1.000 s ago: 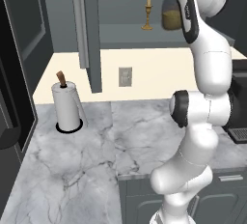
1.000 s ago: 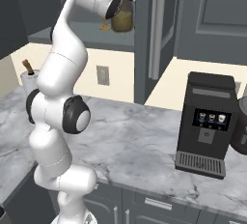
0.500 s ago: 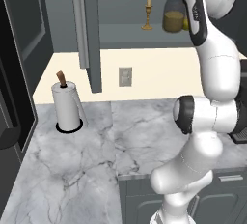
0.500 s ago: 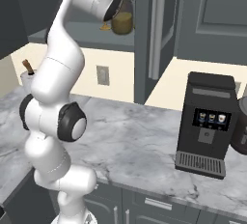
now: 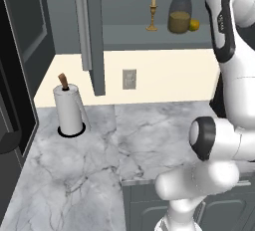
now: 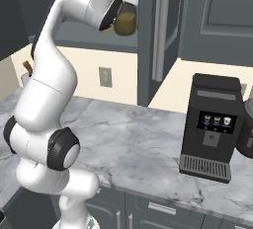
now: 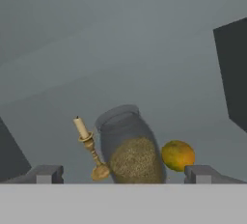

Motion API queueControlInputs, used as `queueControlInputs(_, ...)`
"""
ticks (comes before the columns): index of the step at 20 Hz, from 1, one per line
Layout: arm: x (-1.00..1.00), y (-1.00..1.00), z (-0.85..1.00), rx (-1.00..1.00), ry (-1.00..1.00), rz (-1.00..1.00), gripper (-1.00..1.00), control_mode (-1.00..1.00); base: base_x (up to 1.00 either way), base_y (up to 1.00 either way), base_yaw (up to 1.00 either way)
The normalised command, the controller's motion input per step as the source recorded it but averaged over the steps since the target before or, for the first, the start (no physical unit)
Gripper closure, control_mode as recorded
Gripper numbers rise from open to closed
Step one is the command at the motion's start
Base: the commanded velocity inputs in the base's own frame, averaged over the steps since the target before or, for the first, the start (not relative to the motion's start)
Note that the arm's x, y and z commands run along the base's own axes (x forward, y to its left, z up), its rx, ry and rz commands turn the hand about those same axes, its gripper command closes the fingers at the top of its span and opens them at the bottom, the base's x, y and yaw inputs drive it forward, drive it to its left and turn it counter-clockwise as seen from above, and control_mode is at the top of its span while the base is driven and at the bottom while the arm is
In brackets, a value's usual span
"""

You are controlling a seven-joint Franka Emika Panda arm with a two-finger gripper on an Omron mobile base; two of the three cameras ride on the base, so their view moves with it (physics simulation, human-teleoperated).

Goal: Pick the jar and candle from the dining table and place them in the open cabinet. Close the cabinet after placing the objects.

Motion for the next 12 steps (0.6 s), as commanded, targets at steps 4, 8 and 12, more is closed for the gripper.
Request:
queueControlInputs(4,-0.83,0.1,-0.24,0.0,0.0,-0.01,-1.0,-1.0,0.0,0.0,0.0)
queueControlInputs(8,-0.75,0.26,-0.28,0.0,0.0,-0.04,-1.0,-1.0,0.0,0.0,0.0)
queueControlInputs(12,-0.68,0.36,-0.27,0.0,0.0,-0.07,-1.0,-1.0,0.0,0.0,0.0)
